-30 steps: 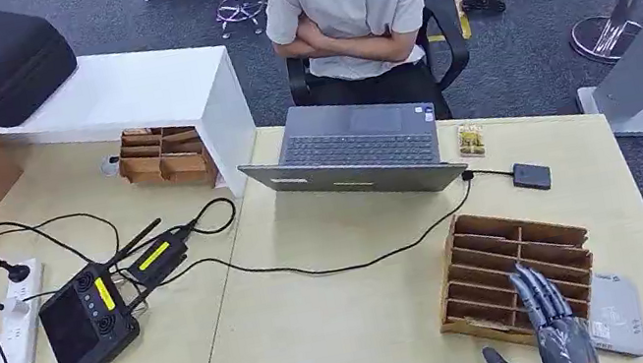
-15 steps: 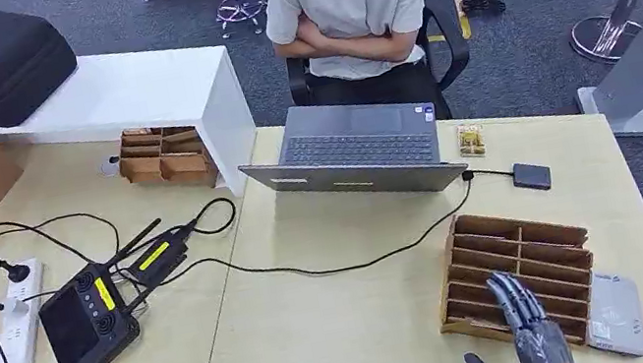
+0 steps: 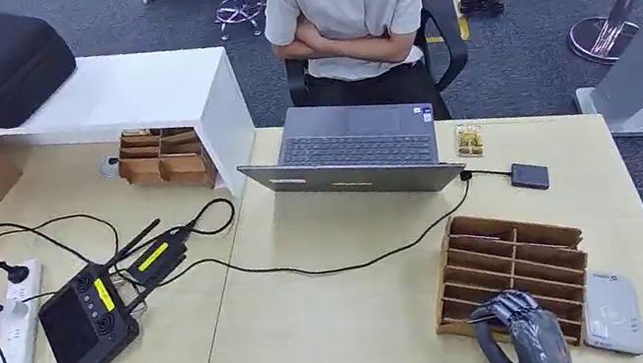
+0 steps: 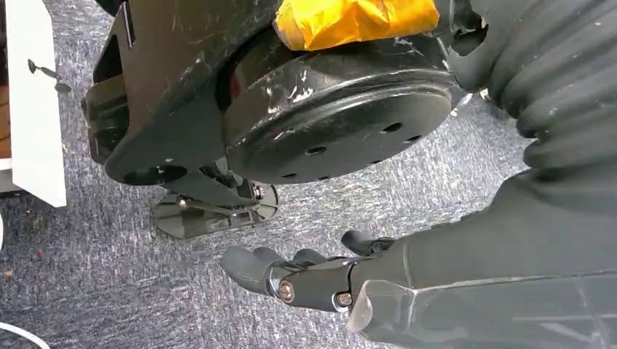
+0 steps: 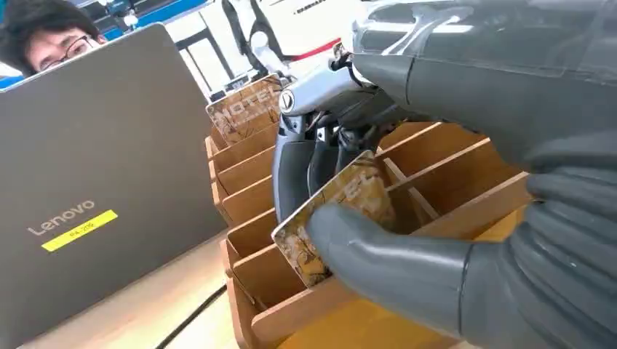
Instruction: Pass the card to the sensor for recognition and then transmit it.
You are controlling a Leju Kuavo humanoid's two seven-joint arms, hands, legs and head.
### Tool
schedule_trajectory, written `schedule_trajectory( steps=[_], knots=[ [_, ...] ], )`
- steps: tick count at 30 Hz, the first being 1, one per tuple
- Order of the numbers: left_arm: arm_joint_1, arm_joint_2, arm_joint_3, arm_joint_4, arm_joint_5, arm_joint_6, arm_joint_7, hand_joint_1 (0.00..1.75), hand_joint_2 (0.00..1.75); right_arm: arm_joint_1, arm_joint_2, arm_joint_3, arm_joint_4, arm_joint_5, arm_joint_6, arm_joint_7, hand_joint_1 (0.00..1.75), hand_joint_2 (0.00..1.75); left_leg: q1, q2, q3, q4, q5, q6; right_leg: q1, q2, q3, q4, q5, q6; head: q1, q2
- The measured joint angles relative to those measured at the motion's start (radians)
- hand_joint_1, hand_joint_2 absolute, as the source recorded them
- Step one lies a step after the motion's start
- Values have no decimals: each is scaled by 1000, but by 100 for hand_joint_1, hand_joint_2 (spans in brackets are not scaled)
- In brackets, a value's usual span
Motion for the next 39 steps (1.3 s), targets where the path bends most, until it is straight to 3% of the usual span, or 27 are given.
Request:
schedule_trajectory(
  steps=[23, 28, 36, 39],
  knots=[
    [0, 0, 0, 0, 0, 0, 0, 0, 175, -3, 2, 3, 9, -2, 0, 0, 175, 175, 0, 0, 0, 0, 0, 0, 0, 0, 0, 0, 0, 0, 0, 0],
    [0, 0, 0, 0, 3, 0, 0, 0, 175, -3, 2, 8, 9, -5, 0, 1, 140, 175, 0, 0, 0, 0, 0, 0, 0, 0, 0, 0, 0, 0, 0, 0],
    [0, 0, -2, 0, -7, 1, -8, 0, 175, -6, 2, 13, 6, -9, 2, -1, 140, 175, 0, 0, 0, 0, 0, 0, 0, 0, 1, 0, 0, 0, 0, 0],
    [-3, 3, -8, 0, -19, 22, -8, 0, 175, -9, 1, 5, -35, 16, -3, -32, 140, 175, 0, 0, -1, 0, 0, 0, 0, 0, 0, 0, 0, 0, 0, 0]
  ],
)
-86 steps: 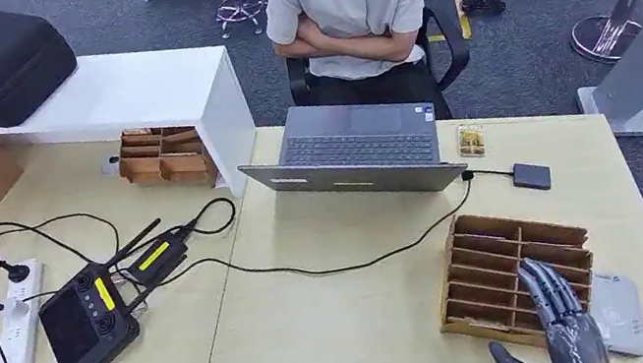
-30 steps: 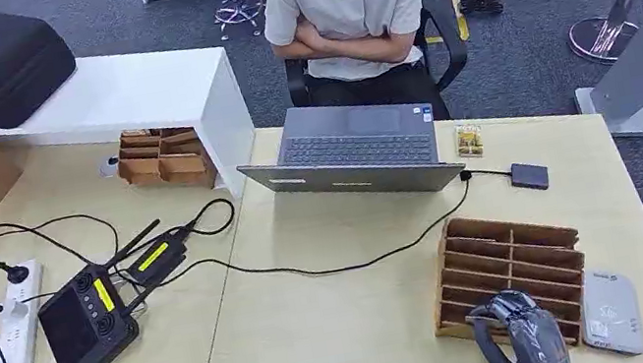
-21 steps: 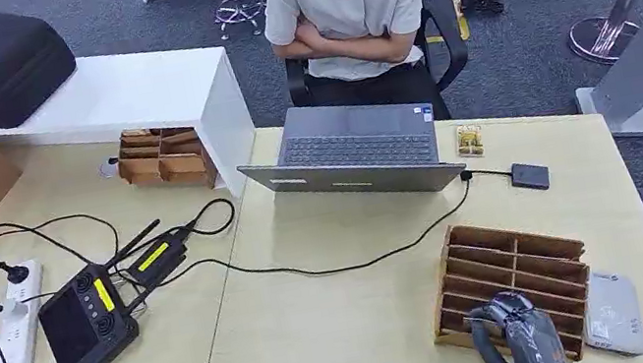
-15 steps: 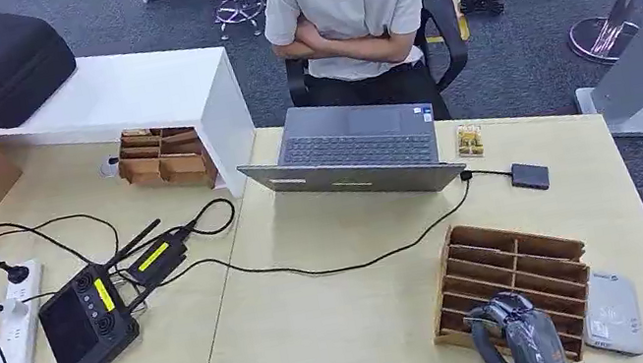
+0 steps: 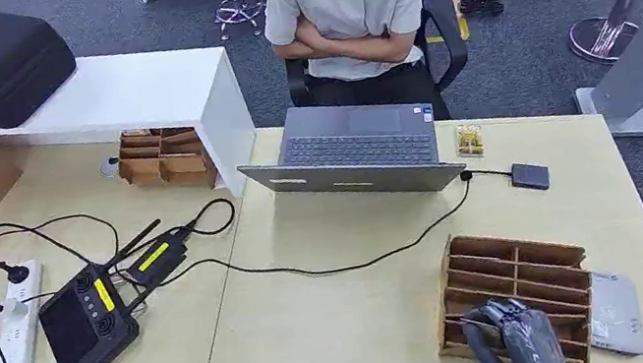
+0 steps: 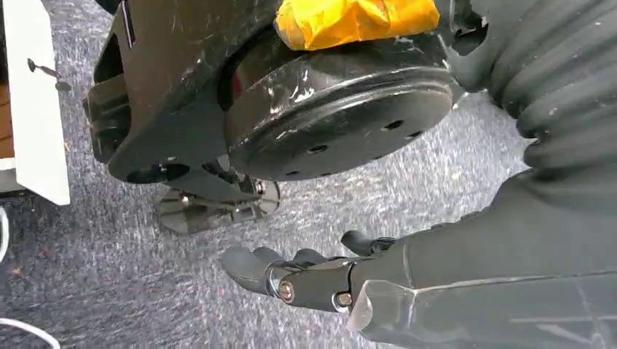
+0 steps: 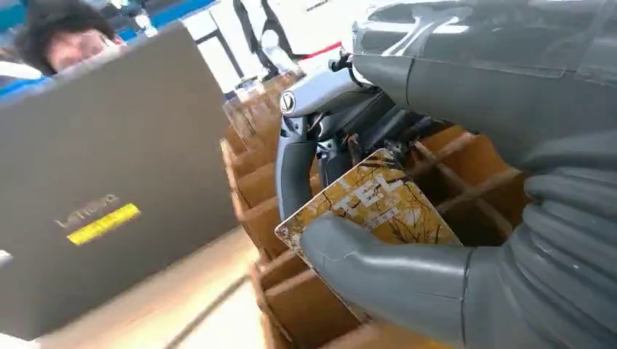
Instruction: Pass the card to the sensor for recognition and then transmit it.
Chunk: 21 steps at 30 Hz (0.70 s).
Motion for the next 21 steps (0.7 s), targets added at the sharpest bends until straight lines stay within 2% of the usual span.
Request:
schedule_trajectory(
  steps=[6, 13, 21],
  knots=[
    [-5, 8, -16, -1, -12, 3, 9, 0, 175, -102, -11, -51, -135, 40, 75, 61, 140, 175, 0, 3, 1, 0, 1, 0, 0, 2, -1, 0, 3, -1, 0, 0],
    [-10, 15, -32, -7, -26, 8, 18, 0, 175, -262, -30, -86, -241, 68, 129, 93, 140, 175, 0, 3, 1, 0, 2, 0, 0, 2, 0, 1, 3, -1, 0, 0],
    [-11, 17, -33, -11, -30, 8, 18, 0, 175, -311, -40, -87, -278, 75, 142, 101, 140, 175, 0, 2, 0, 0, 2, 0, 0, 2, -1, 0, 3, -1, 0, 0]
  ],
)
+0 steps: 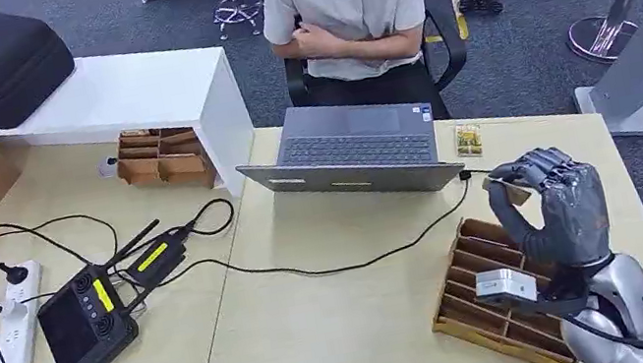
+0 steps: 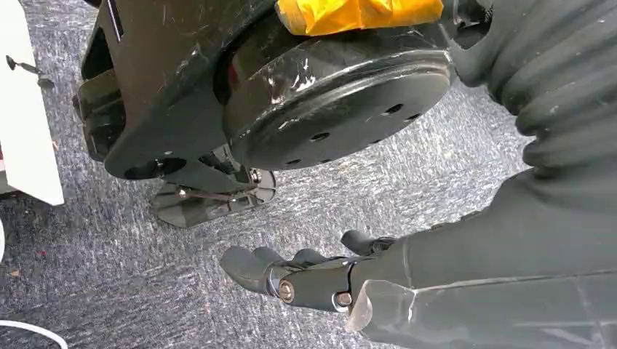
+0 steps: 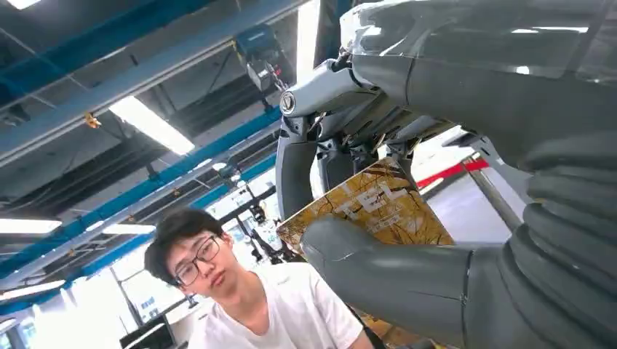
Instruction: Pass the card to the sensor for recognition and then transmit it.
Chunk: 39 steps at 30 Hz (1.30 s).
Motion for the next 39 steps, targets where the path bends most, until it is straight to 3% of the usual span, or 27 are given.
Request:
schedule_trajectory(
  steps=[7, 14, 24, 27, 30, 34, 39],
  knots=[
    [0, 2, -1, 0, -2, -5, 1, 0, 175, -53, -6, 4, -5, 6, 17, 34, 140, 175, 0, 0, 0, 0, 0, 0, 0, 0, 0, 0, 0, 0, 0, 0],
    [-13, 8, -27, -7, -28, -8, 12, 0, 175, -241, 5, 39, 41, 48, 119, 148, 140, 175, 0, -2, 0, 0, 2, 0, 0, -1, 0, 1, 1, 0, 0, 0],
    [-16, 14, -50, -15, -29, -8, 13, 0, 175, -324, 23, 74, 97, 54, 118, 159, 140, 175, 0, -3, -1, 0, 2, 0, 0, -2, 0, 1, 1, 0, 0, 0],
    [-19, 16, -60, -17, -47, -9, 15, 0, 175, -358, 31, 87, 125, 109, 124, 213, 140, 175, 0, -2, -3, 0, 2, 0, 0, -2, -1, 1, 1, 1, 0, 0],
    [-33, 21, -82, -24, -81, -18, 27, 0, 175, -482, 72, 131, 261, 225, 129, 295, 140, 175, 0, 1, -2, 0, 3, -2, 0, 2, -3, 1, 3, -2, 0, 0],
    [-46, 27, -106, -29, -106, -23, 39, 0, 175, -626, 149, 172, 478, 312, 125, 328, 140, 175, 1, -1, -2, 0, 6, -2, 1, 0, -3, 2, 4, -2, 0, 0],
    [-52, 31, -122, -33, -113, -27, 52, 0, 175, -720, 222, 200, 680, 332, 131, 366, 140, 175, 1, -3, -3, 0, 6, -2, 1, -1, -3, 2, 4, -2, 0, 0]
  ],
)
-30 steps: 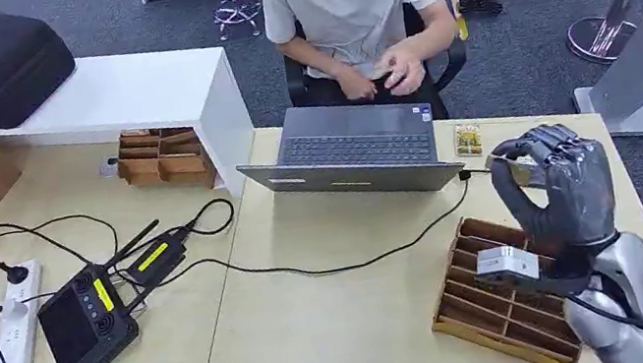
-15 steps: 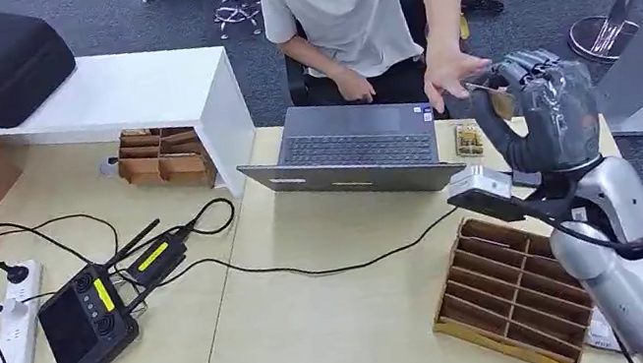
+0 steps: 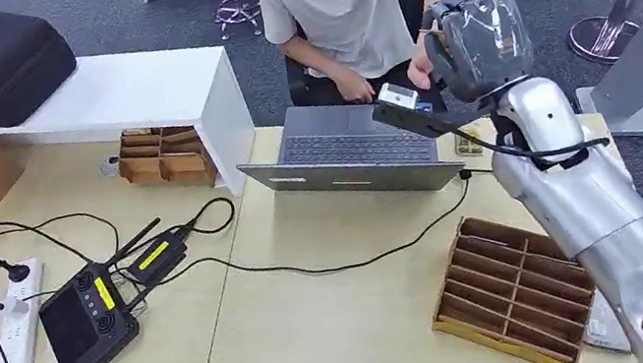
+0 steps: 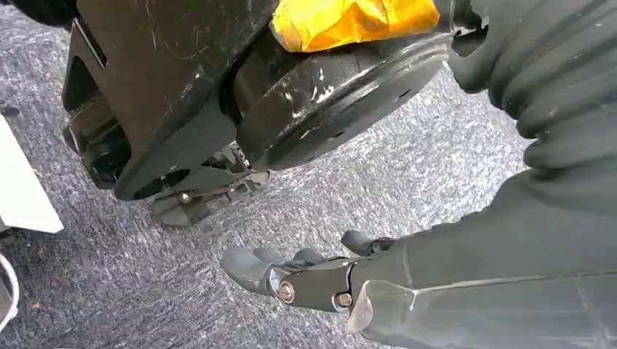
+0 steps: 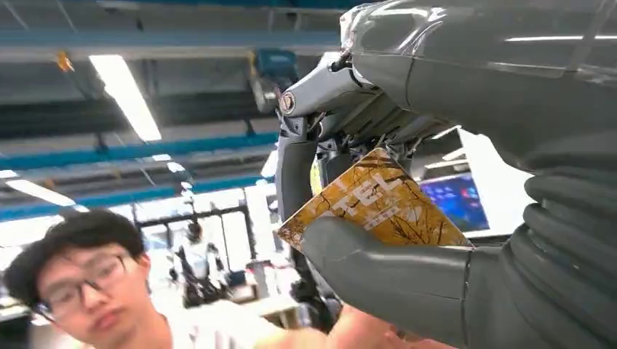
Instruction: Pass the card to the sensor for recognition and then transmit it.
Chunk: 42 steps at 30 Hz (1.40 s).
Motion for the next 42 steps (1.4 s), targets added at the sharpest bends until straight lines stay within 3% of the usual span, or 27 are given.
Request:
schedule_trajectory(
  steps=[2, 3, 8, 39, 42],
  knots=[
    [-1, 1, -2, 0, 0, -2, 0, 0, 175, -17, 19, 5, 55, 0, -2, 1, 140, 175, 0, 0, 0, 0, 0, 0, 0, 0, 0, 0, 0, 0, 0, 0],
    [-2, 1, -2, -1, 0, -4, 1, 0, 175, -19, 26, 6, 74, -2, -3, 0, 0, 175, 0, 0, 0, 0, 0, 0, 0, 0, 0, 0, 0, 0, 0, 0],
    [-10, 2, -12, -4, -10, -32, 1, 0, 175, -26, 47, 12, 130, -8, -3, -4, 0, 175, 0, 0, -1, 0, 0, 0, 0, 0, 0, -1, 0, 0, 0, 0],
    [-8, 3, -13, -4, 1, -9, 2, 0, 175, -29, 48, 13, 193, -16, -8, -9, 0, 175, 0, 0, 0, 0, 0, 0, 0, 0, -1, -1, 0, 0, 0, 0],
    [-4, 4, -13, -5, 16, -10, 2, 0, 175, -45, 12, 14, 201, 39, -9, 70, 0, 175, -1, 0, -1, 1, 0, 0, 0, 0, -2, -1, 0, 0, -1, 0]
  ],
)
